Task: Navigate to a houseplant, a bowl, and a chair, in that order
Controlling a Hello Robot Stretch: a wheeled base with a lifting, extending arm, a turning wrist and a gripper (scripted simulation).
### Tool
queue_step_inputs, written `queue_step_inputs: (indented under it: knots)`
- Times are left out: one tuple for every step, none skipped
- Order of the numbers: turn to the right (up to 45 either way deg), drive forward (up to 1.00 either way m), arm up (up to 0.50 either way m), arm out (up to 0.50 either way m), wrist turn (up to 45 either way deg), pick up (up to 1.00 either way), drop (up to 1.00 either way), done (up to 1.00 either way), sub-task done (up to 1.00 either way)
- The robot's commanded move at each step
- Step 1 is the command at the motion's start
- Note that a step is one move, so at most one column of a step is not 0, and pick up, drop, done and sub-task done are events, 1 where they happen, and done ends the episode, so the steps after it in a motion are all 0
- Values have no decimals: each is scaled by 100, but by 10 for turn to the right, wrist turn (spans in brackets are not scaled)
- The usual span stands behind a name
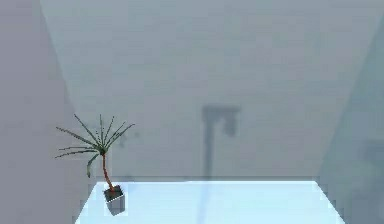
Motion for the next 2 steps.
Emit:
queue_step_inputs:
  knots:
    - [0,30,0,0,0,0,0,0,0]
    - [-360,0,0,0,0,0,0,0,0]
